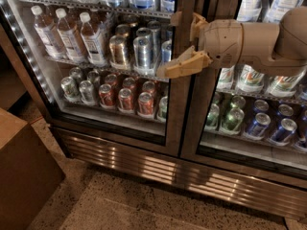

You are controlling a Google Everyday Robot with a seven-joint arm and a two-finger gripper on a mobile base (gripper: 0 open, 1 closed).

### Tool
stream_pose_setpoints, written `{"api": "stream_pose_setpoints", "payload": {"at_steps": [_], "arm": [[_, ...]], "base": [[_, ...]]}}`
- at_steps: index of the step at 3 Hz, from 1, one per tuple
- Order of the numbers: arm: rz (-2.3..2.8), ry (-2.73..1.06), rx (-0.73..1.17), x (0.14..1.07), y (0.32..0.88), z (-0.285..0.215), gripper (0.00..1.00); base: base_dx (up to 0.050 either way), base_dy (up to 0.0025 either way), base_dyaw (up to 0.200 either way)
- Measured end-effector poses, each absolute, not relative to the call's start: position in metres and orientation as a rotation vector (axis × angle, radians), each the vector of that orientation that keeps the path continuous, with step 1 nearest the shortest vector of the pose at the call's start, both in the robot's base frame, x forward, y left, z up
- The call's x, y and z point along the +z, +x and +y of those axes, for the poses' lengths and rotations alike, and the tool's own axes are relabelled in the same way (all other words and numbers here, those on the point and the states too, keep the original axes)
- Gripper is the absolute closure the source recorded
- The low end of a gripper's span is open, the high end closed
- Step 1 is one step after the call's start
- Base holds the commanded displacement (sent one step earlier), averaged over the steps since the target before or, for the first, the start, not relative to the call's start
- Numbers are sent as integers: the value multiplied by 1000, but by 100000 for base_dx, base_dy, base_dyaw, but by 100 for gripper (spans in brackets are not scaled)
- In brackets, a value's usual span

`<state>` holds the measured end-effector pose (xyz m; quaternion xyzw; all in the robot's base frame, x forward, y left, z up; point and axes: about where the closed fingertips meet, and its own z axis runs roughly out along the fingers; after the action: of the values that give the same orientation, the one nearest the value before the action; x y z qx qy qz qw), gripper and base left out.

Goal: Open left fridge door

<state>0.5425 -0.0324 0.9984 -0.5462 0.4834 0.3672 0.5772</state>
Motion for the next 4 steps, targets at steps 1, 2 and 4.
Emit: {"api": "stream_pose_setpoints", "payload": {"at_steps": [1, 2, 4], "arm": [[1131, -1278, 859, 998, 542, -32, 42], [1131, -1278, 859, 998, 542, -32, 100], [1131, -1278, 860, 998, 542, -32, 100]], "base": [[0, 0, 0], [-4950, 0, 0], [-2474, -2, -9877]]}}
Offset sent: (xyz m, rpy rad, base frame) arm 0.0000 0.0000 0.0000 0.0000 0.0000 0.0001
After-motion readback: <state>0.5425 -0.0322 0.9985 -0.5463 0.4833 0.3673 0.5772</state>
